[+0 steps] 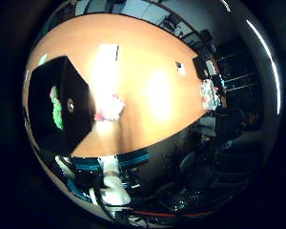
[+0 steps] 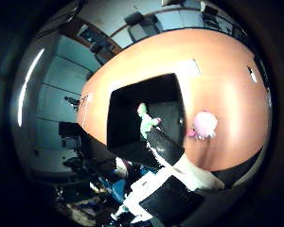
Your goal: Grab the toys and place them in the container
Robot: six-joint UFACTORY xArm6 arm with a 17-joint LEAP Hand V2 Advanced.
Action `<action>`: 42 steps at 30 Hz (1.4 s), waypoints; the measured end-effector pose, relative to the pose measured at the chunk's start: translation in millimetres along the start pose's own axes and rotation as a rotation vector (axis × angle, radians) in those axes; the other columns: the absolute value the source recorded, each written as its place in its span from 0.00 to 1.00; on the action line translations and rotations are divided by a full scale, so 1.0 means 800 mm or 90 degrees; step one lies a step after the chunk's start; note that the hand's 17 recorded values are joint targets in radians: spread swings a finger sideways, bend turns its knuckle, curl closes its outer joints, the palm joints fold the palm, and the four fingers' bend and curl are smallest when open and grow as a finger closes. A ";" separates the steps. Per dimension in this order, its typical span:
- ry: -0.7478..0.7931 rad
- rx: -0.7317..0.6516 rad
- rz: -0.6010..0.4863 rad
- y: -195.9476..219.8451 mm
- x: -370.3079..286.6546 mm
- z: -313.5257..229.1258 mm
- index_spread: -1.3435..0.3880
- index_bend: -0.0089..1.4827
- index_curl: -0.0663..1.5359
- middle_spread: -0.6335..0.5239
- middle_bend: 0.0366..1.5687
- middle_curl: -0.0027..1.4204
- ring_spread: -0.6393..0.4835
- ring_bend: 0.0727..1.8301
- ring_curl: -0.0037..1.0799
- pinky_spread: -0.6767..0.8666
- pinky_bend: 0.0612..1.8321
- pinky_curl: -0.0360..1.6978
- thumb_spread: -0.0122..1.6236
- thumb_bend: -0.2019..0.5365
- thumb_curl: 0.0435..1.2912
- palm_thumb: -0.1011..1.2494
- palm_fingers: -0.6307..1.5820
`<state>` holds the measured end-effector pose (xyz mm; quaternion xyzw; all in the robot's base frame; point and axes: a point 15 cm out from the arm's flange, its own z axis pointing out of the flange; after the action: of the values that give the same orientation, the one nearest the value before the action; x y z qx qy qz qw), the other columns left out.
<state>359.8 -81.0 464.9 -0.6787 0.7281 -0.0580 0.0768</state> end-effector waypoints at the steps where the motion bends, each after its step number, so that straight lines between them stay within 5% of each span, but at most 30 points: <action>1: 0.000 -0.008 0.005 0.007 0.012 0.009 0.60 0.11 0.22 0.58 0.13 0.25 0.75 0.17 0.21 0.75 0.20 0.21 0.68 0.25 0.19 0.52 0.37; 8: -0.002 -0.057 0.060 0.053 0.092 0.067 0.60 0.11 0.21 0.58 0.13 0.24 0.75 0.16 0.21 0.74 0.18 0.20 0.68 0.26 0.24 0.65 0.36; 19: -0.027 -0.122 0.065 0.099 0.107 0.190 0.61 0.11 0.22 0.59 0.11 0.24 0.75 0.13 0.21 0.74 0.17 0.20 0.67 0.24 0.26 0.64 0.36; 42: -0.034 -0.146 0.025 0.050 0.096 0.306 0.61 0.11 0.22 0.60 0.10 0.23 0.75 0.12 0.23 0.73 0.17 0.20 0.65 0.24 0.25 0.62 0.35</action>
<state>361.8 -150.0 214.4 -0.6698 0.7409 0.0454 0.0193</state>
